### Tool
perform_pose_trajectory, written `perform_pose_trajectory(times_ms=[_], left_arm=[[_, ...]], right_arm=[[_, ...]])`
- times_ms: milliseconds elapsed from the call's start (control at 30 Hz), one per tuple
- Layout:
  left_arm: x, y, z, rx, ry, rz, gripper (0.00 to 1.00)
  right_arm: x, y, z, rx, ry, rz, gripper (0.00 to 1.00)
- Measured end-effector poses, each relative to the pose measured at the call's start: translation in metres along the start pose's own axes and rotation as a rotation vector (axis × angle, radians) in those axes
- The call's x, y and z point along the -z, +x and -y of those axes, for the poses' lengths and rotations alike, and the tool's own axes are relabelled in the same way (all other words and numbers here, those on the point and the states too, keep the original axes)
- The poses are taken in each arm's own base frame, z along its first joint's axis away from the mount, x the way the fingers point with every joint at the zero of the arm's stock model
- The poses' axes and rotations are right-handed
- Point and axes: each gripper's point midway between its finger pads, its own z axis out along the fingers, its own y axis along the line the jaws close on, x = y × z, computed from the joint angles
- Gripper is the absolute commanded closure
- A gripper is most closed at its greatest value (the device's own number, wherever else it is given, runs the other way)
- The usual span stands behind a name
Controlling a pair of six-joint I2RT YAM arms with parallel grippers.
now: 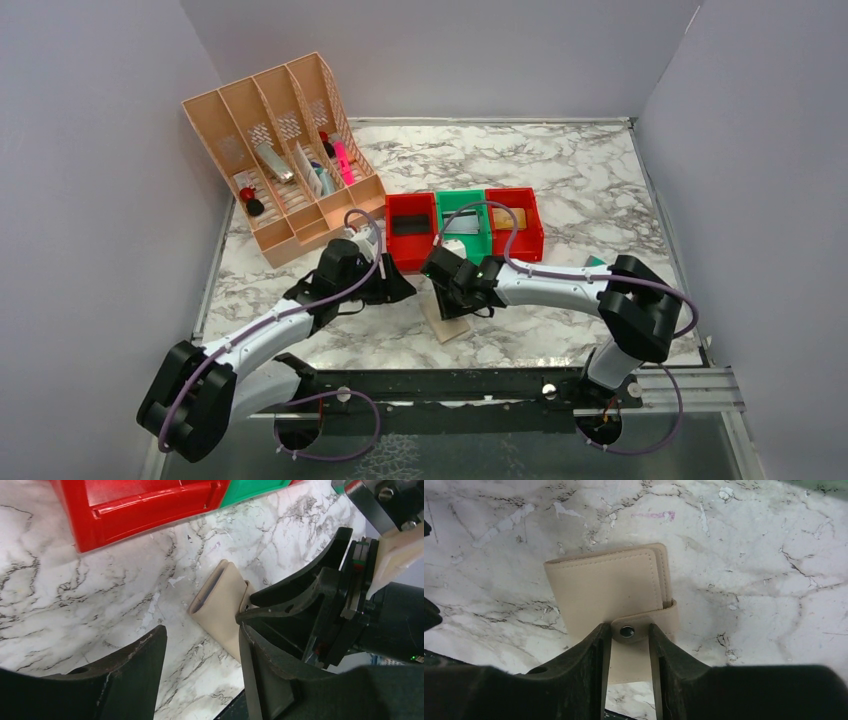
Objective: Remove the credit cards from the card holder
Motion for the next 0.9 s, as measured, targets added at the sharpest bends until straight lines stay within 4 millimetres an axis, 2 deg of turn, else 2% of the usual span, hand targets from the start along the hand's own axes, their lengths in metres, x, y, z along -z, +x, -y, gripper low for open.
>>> perform_pose_trajectory(times_ms=[133, 200, 433, 500, 733, 900], left_arm=[[-0.001, 0.004, 0.004, -0.009, 0.019, -0.013, 0.43], [-0.002, 0.007, 0.006, -0.013, 0.025, -0.023, 0.43], [-0.012, 0.03, -0.001, -0.021, 0.01, -0.118, 0.45], [-0.014, 0.036, -0.003, -0.025, 0.004, -0.138, 0.45], [-0.015, 0.035, 0.0, -0.042, 0.009, -0.144, 0.43], [-0.015, 0.033, 0.004, -0.06, 0.014, -0.146, 0.42]], right_arm=[[-0.001, 0.0, 0.003, -0.023, 0.02, 0.005, 0.78], [0.0, 0.001, 0.005, -0.029, 0.024, 0.009, 0.81], [0.002, 0.002, 0.001, -0.046, -0.025, 0.022, 0.8], [0.003, 0.003, 0.001, -0.055, -0.038, 0.027, 0.77], [0.011, 0.0, 0.007, -0.092, -0.031, 0.057, 0.71], [0.013, -0.002, 0.025, -0.088, 0.06, 0.067, 0.7]])
